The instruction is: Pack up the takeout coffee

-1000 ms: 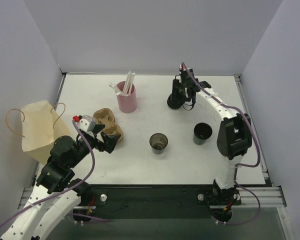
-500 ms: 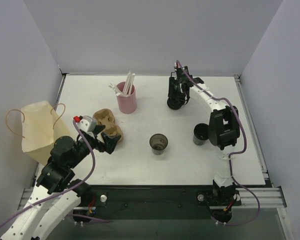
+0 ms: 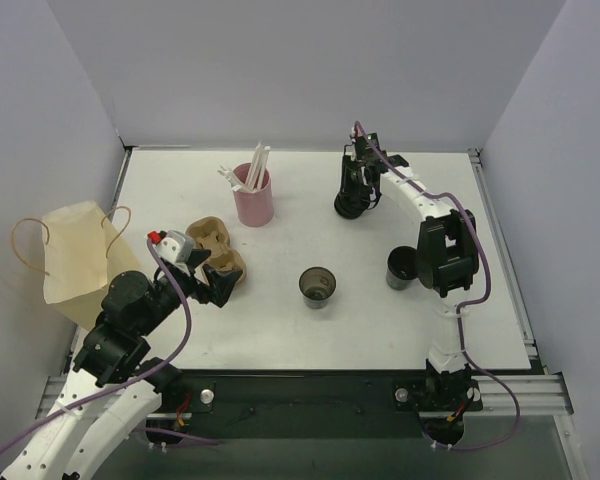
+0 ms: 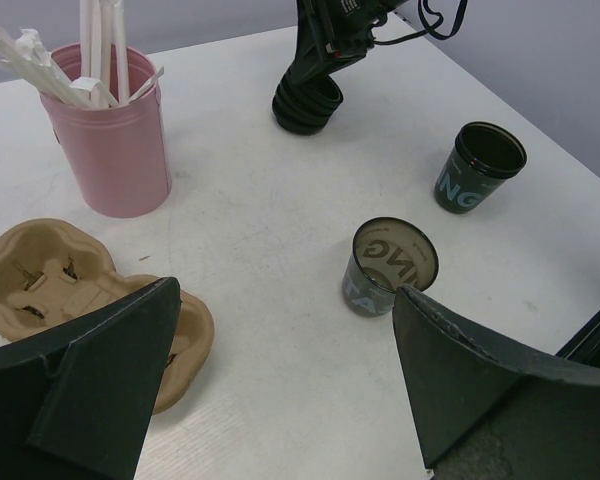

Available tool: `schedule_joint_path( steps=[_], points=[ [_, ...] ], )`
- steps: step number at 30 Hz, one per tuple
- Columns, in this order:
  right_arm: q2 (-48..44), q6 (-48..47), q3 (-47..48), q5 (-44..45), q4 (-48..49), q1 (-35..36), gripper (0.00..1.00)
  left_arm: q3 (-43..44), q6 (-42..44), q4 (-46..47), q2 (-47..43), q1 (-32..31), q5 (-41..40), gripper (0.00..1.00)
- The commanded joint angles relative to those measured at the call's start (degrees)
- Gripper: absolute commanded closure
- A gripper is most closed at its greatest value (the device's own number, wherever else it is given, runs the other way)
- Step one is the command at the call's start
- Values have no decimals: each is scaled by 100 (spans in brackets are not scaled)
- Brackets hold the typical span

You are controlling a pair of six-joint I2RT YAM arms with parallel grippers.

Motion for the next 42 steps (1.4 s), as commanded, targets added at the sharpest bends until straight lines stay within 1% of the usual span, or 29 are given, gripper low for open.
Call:
schedule_joint_path(
  steps=[1, 8, 14, 19, 27, 32, 39, 42],
  points=[
    [42, -67, 219, -119, -32, -70, 74, 37, 72, 123, 33, 20, 44, 3],
    [34, -67, 228, -189, -23, -79, 75, 28, 72, 123, 33, 29, 44, 3],
    [60, -6, 219, -260, -23, -106, 74, 28, 72, 123, 24, 29, 44, 3],
    [51, -6, 236, -277, -23, -123, 75, 28, 72, 123, 33, 38, 44, 3],
    [86, 3, 263, -330, -23, -123, 74, 20, 72, 141, 33, 73, 79, 3],
    [104, 21, 254, -304, -23, -132, 77, 20, 72, 150, 32, 91, 88, 3],
    [7, 21, 272, -295, -23, -150, 85, 20, 72, 150, 50, 91, 97, 3],
    [-107, 30, 272, -295, -41, -158, 86, 20, 72, 158, 50, 100, 106, 3]
  ],
)
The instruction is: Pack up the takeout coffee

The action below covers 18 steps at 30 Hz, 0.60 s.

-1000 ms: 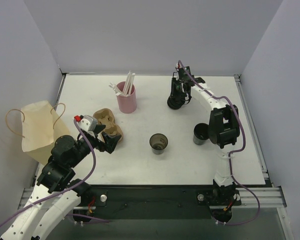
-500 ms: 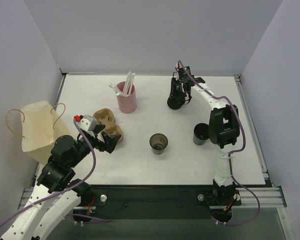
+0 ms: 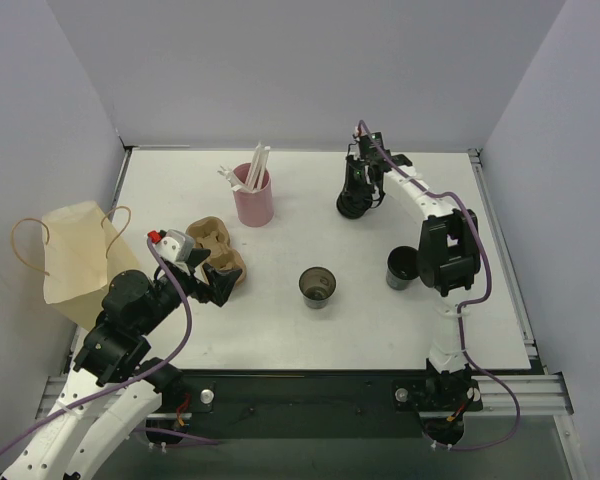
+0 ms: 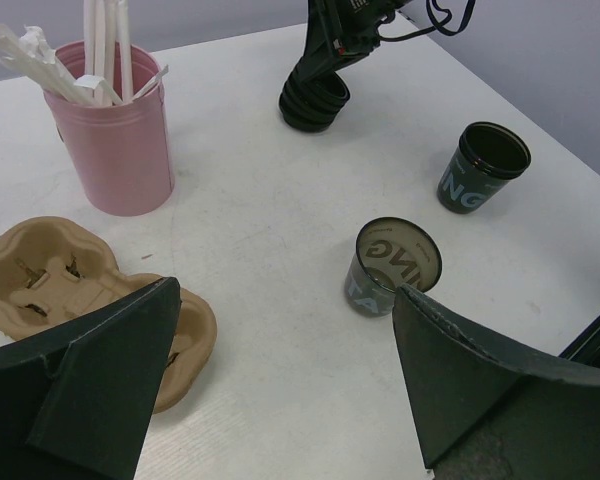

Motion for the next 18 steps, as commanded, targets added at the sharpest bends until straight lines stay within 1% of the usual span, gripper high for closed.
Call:
schedule_joint_path(
  steps=[1, 10, 18],
  points=[
    [-190, 12, 265, -43, -30, -43, 86, 11, 72, 156, 24, 47, 93, 3],
    [-586, 117, 169, -87, -100, -43, 86, 2, 72, 174, 15, 73, 119, 3],
    [-674, 161, 81, -26, -144, -51, 85, -7, 72, 165, -11, 65, 93, 3]
  ],
)
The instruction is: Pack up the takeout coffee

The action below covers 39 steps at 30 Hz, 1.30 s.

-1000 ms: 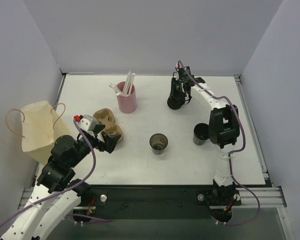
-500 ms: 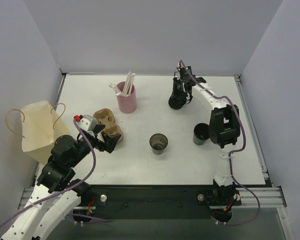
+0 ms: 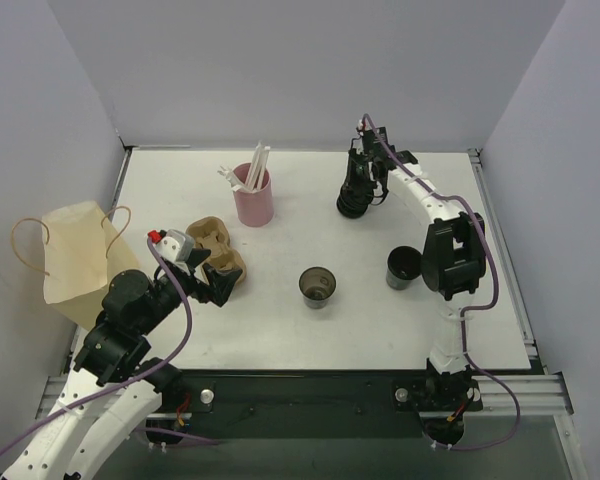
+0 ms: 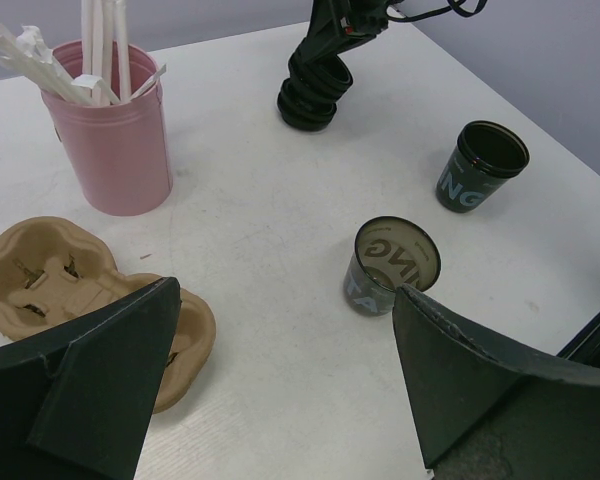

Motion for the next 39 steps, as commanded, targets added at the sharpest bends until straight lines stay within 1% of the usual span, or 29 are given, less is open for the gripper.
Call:
schedule_joint_path(
  steps=[1, 5, 10, 14, 23, 33, 39],
  points=[
    [-362, 89, 72, -2, -107, -25, 84, -7, 81, 165, -3, 41, 40, 3],
    [-186, 116, 37, 7, -133, -43, 83, -7, 81, 165, -11, 41, 40, 3],
    [-89, 116, -7, 42, -133, -34, 86, -7, 81, 174, 6, 41, 40, 3],
    [-124, 72, 10, 77, -133, -43, 88, -7, 90, 174, 6, 41, 67, 3],
    [-194, -7, -7, 244, -134, -60, 87, -7, 90, 165, -20, 41, 31, 3],
    [-150, -921, 1, 947, -90, 300, 87, -7, 98, 174, 6, 49, 40, 3],
    [-212, -676, 2, 781, -63, 283, 88, -7, 90, 174, 24, 49, -4, 3]
  ],
)
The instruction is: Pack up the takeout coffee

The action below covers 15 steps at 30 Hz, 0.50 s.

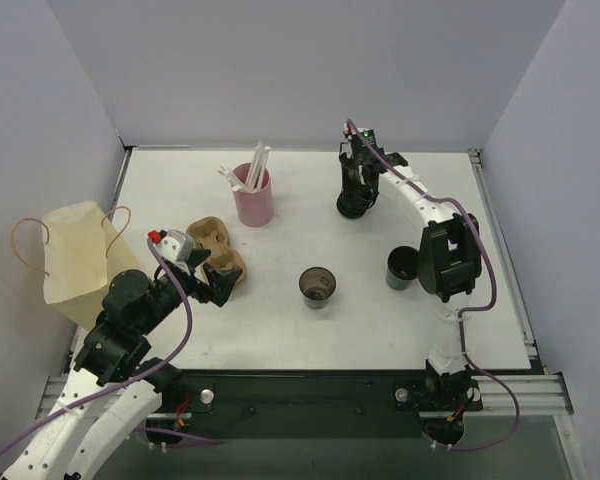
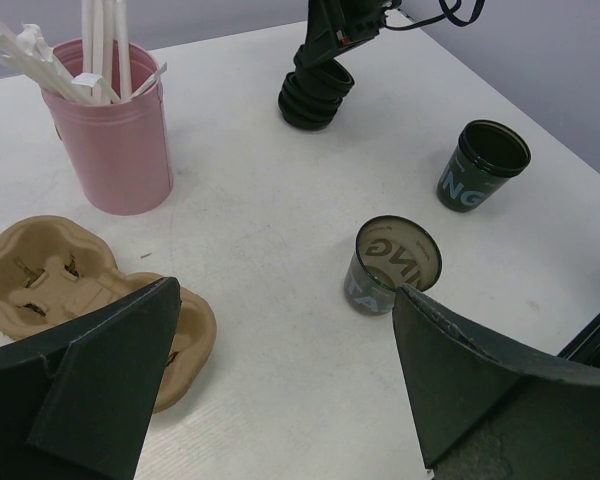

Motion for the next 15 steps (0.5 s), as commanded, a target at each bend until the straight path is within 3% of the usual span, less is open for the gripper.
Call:
schedule_joint_path(
  steps=[1, 7, 15],
  points=[
    [-196, 52, -1, 81, -4, -17, 88, 13, 50, 165, 24, 45, -36, 3],
    [-407, 35, -106, -77, -4, -149, 88, 469, -731, 200, 655, 36, -415, 3],
    [-671, 70, -256, -429, 13, -272, 88, 1936, -1618, 779, 3054, 19, -257, 8]
  ],
)
